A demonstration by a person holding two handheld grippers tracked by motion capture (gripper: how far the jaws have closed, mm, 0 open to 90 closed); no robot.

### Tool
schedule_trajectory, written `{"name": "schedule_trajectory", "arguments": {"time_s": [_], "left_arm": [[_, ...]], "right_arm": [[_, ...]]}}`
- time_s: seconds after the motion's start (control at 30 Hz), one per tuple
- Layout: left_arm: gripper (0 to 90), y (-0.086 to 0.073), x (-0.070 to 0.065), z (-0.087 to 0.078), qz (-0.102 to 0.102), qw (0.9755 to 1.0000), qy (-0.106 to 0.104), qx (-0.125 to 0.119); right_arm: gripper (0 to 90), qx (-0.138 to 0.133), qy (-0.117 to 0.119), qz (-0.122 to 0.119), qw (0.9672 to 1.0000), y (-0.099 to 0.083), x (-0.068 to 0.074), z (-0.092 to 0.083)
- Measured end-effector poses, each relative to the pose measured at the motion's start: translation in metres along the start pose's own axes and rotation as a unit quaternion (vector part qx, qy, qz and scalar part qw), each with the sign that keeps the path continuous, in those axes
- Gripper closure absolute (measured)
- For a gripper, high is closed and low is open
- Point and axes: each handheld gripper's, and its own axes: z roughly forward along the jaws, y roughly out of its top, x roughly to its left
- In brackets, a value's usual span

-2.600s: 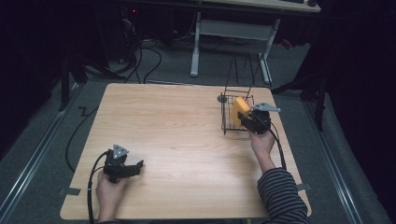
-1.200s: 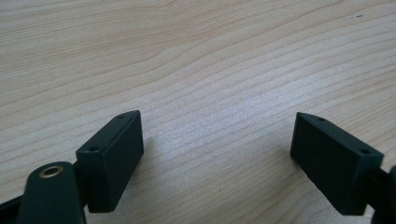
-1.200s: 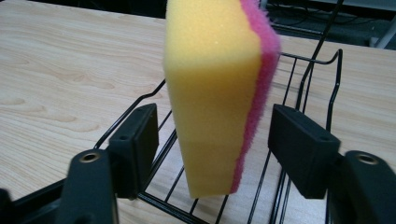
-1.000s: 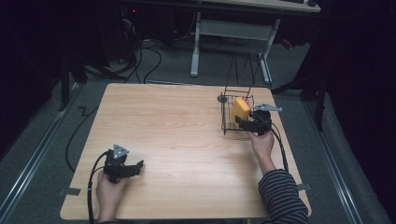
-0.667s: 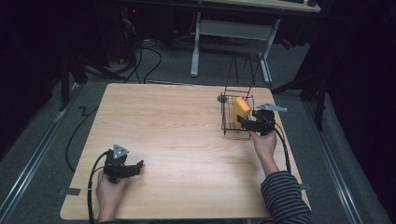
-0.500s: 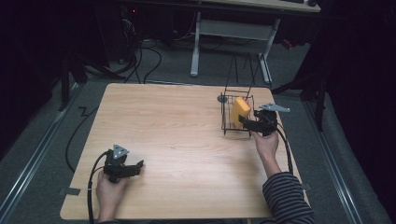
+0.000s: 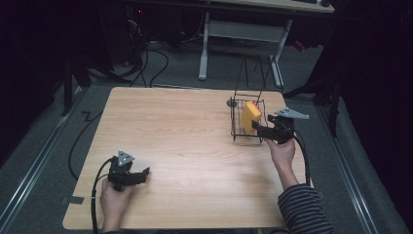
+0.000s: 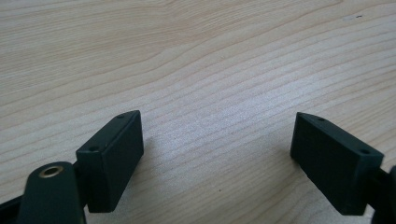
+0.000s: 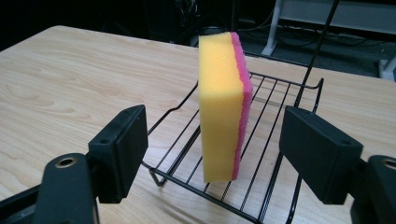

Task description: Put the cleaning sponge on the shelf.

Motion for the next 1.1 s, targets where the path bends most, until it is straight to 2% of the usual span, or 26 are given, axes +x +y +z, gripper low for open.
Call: {"name": "schedule_trajectory", "arguments": {"time_s": [0.3,0.5,0.73,0.87,1.0,1.1], "left_arm": [[17.8,0.000,0.000,0.000,0.000,1.0000,0.000,0.000],[17.8,0.000,0.000,0.000,0.001,1.0000,0.000,0.000],[17.8,0.000,0.000,0.000,0.001,1.0000,0.000,0.000],[17.8,0.000,0.000,0.000,0.001,1.0000,0.000,0.000],[17.9,0.000,0.000,0.000,0.002,1.0000,0.001,0.001],[17.8,0.000,0.000,0.000,0.002,1.0000,0.001,0.001]], "right_arm": [[30.9,-0.017,0.020,-0.006,0.9997,0.005,0.011,-0.025],[33.5,-0.015,0.020,-0.013,0.9996,0.007,0.018,-0.038],[34.8,-0.011,0.025,-0.017,0.9995,0.008,0.024,-0.047],[36.0,-0.020,0.028,-0.014,0.9993,0.005,0.025,-0.052],[36.0,-0.015,0.017,-0.026,0.9994,0.002,0.028,-0.056],[36.0,-0.017,0.023,-0.023,0.9993,-0.001,0.029,-0.060]]}}
